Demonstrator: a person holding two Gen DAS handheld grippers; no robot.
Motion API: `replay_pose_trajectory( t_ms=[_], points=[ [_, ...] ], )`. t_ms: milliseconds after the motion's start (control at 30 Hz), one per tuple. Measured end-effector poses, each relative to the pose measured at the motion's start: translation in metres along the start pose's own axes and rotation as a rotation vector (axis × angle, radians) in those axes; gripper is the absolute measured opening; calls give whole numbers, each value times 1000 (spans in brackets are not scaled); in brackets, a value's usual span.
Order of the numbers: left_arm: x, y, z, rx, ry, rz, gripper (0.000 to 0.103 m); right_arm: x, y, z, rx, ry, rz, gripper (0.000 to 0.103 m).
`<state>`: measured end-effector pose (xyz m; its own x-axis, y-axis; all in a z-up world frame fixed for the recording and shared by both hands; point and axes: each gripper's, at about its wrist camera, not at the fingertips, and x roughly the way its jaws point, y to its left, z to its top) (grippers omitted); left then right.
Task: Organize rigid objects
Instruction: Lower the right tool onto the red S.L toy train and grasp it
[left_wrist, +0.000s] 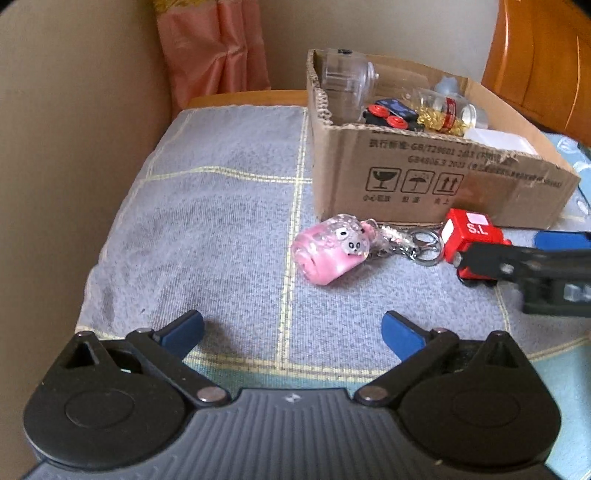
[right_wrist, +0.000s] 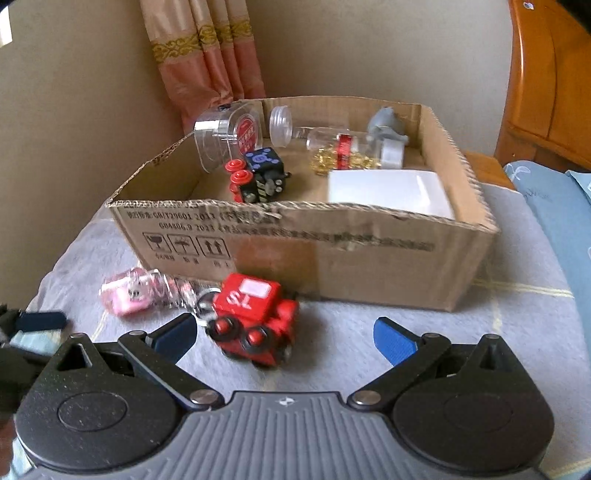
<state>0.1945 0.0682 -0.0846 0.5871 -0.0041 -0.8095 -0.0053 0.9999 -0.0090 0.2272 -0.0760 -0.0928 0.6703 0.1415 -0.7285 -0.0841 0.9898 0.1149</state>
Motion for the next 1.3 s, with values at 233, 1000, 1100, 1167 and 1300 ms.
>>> replay_pose_trajectory(
  t_ms=[233, 1000, 1100, 1167, 1300],
  points=[
    [-1, 0, -2, 3, -21, -5, 102, 19, 7, 0, 14, -8, -66, 103],
    [15, 6, 17, -1, -44, -1, 102, 2, -39, -31, -28, -83, -163, 103],
    [15, 5, 16, 19, -47, 1, 102, 0, -39, -32, -29, -87, -162, 103],
    [14, 6, 16, 25, -44, 2, 102, 0, -39, -32, -32, -87, -159, 103],
    [12, 6, 14, 45, -47, -1, 102, -2, -40, -34, -41, -95, -149, 103]
  ],
)
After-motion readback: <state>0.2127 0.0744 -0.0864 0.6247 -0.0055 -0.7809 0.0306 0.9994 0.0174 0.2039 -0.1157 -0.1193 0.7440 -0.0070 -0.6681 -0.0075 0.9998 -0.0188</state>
